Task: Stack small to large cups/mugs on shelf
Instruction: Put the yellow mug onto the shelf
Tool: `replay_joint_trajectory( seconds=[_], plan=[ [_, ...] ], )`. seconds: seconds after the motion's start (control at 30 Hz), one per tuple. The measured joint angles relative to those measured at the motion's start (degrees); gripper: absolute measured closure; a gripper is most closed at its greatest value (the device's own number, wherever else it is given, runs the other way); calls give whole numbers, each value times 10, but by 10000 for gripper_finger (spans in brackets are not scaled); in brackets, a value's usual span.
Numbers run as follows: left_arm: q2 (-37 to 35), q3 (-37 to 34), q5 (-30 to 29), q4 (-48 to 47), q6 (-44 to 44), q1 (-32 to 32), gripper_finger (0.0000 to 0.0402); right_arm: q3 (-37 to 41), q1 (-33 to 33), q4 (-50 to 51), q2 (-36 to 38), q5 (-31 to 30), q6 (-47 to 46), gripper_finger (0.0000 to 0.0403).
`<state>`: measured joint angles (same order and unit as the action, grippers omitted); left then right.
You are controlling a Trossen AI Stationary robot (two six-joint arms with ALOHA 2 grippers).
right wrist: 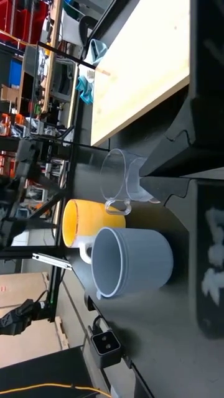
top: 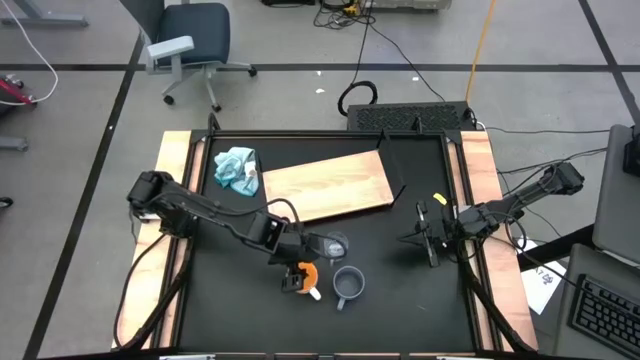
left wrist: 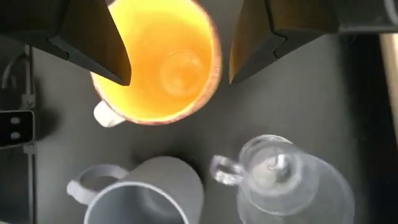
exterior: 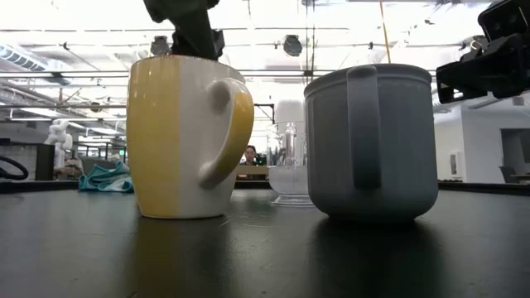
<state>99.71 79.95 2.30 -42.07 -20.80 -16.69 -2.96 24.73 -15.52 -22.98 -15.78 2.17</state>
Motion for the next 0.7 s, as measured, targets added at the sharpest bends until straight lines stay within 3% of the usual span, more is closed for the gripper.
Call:
replay_joint_trajectory(
  seconds=[0.7],
  plan=[
    [16,-11,-9,-48,4,22,126,0,0,0,-1,0,0,403]
  ],
)
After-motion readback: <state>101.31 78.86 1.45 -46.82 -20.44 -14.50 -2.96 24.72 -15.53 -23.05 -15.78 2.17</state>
